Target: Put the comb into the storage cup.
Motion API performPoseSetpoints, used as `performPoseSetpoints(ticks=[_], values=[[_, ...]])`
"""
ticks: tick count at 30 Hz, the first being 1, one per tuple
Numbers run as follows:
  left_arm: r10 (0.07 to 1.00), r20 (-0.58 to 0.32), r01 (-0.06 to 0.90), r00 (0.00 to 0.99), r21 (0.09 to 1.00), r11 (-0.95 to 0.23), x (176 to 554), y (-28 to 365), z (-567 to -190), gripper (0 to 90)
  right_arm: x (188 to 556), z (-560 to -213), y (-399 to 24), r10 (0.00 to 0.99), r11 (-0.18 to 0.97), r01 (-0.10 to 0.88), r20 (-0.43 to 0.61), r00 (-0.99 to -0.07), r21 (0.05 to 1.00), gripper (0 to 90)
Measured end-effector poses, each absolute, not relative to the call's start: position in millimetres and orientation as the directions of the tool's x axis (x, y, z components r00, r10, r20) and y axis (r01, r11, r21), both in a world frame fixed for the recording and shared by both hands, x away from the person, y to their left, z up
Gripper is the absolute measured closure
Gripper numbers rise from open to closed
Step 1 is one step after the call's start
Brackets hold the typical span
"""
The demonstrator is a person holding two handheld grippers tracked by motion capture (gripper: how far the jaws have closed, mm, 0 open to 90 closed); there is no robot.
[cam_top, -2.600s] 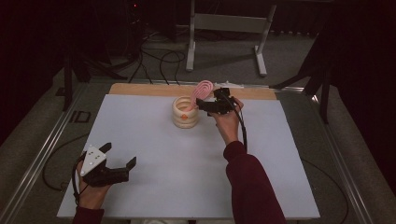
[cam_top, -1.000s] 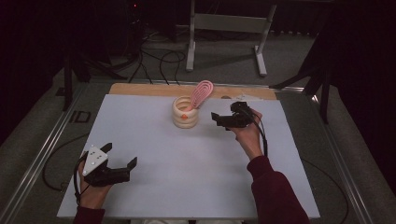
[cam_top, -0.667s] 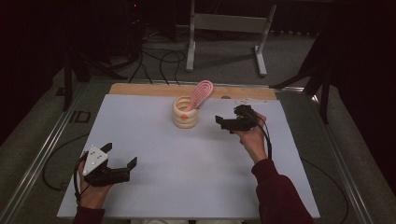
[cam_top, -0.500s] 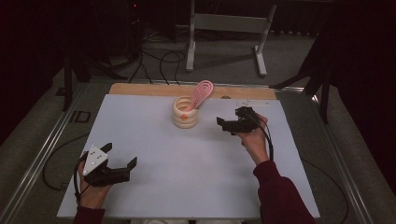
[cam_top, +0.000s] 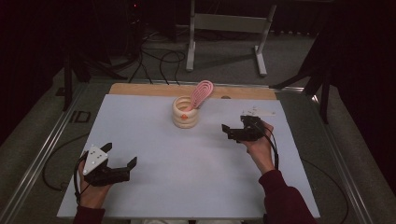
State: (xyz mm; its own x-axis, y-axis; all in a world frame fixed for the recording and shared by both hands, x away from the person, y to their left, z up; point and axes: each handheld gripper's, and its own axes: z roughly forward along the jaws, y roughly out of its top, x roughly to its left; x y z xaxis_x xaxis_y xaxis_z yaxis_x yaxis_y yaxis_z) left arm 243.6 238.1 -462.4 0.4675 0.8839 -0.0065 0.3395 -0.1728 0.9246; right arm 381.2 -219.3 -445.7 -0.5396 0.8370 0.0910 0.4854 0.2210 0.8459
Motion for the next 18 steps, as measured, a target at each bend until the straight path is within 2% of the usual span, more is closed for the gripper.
performPoseSetpoints(ticks=[18], values=[[0.885,-0.010,0.336,0.466,0.927,-0.166,246,240,-460,0.0,367,-456,-226,0.837,0.249,0.478,0.062,-0.544,0.842,9.2]])
